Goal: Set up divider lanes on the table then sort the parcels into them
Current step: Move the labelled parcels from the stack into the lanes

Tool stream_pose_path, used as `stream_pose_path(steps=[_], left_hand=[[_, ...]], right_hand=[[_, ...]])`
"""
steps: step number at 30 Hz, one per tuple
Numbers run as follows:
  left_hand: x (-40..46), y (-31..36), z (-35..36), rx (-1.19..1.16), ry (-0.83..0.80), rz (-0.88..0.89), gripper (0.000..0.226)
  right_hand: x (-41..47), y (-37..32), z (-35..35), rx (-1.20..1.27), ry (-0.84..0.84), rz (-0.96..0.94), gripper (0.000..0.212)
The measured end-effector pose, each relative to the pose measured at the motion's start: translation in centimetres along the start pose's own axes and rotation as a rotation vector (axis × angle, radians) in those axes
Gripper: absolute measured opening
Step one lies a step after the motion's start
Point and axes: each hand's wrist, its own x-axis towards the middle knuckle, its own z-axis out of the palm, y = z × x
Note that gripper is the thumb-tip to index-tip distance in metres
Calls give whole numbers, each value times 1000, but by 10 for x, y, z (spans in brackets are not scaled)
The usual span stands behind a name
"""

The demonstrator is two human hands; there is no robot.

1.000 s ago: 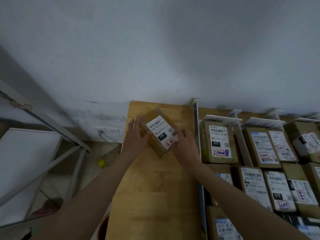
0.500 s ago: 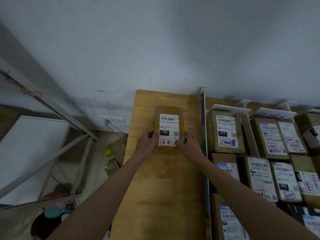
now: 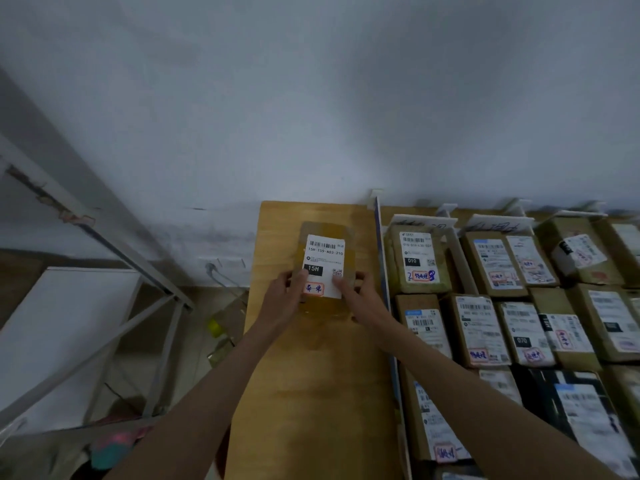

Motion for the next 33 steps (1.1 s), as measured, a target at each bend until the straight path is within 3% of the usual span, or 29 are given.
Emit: stream_pose_path(steps=[4, 9, 19, 25, 29, 33], left_hand=[[-34, 26, 2, 0, 5, 56, 30], [-71, 67, 12, 67, 3, 161, 40], [-139, 100, 88, 213, -262, 71, 69], [-199, 109, 149, 231, -332, 133, 44], [-235, 111, 188, 276, -366, 144, 72], [-275, 112, 230, 286, -409, 134, 92]], right_hand=[[-36, -12, -6, 69, 37, -27, 68], [-76, -26, -27, 132, 106, -107, 65], [-168, -4, -120, 96, 279, -166, 59], [-226, 34, -182, 3, 440, -192, 43], [-271, 71, -232, -145, 582, -170, 46], [-313, 111, -291, -451, 650, -139, 36]])
